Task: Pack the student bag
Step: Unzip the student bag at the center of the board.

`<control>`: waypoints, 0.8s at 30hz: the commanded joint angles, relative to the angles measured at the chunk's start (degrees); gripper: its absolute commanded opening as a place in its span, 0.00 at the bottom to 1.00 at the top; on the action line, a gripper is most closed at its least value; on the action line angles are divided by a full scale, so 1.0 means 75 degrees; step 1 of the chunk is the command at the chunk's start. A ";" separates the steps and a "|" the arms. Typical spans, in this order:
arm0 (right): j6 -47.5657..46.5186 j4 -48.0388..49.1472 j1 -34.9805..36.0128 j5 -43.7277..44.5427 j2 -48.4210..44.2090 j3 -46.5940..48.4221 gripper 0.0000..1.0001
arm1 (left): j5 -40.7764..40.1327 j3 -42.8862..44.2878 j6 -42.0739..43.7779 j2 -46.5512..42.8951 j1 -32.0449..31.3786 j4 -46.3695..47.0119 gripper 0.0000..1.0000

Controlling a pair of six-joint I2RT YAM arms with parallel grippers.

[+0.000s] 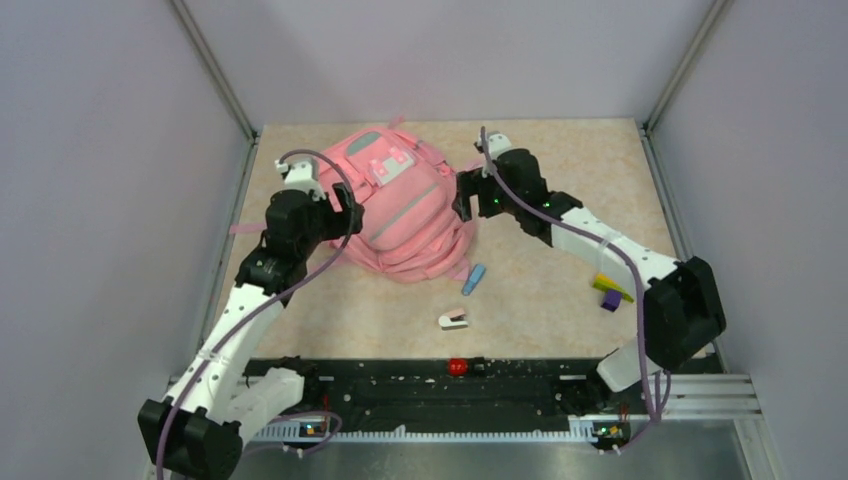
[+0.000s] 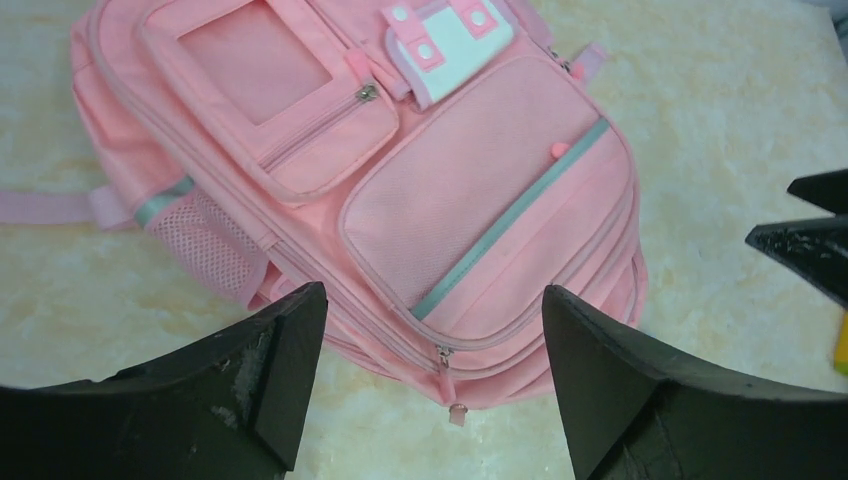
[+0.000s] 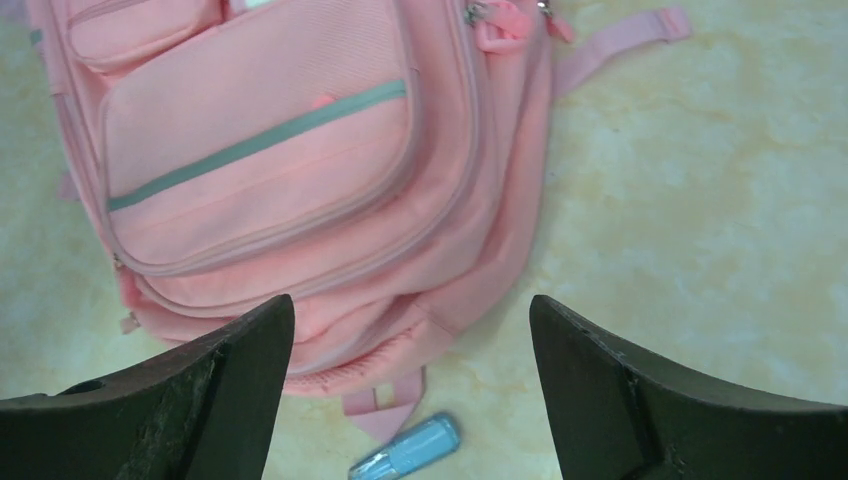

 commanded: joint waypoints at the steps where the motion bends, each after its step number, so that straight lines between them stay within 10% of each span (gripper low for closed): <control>1: -0.0287 0.0056 -0.0003 0.0668 -0.0788 -0.0589 0.86 | 0.0364 0.0614 0.1291 0.0412 -0.0505 -0.0657 0.83; 18: -0.0382 0.2481 -0.0536 0.1645 -0.2004 -0.3024 0.97 | 0.1451 0.2563 0.3109 0.3436 -0.2186 -0.0407 0.85; 24: -0.0269 0.3038 -0.0536 0.1865 -0.1889 -0.3434 0.97 | 0.0207 0.2330 0.3060 0.4296 -0.2333 -0.0227 0.86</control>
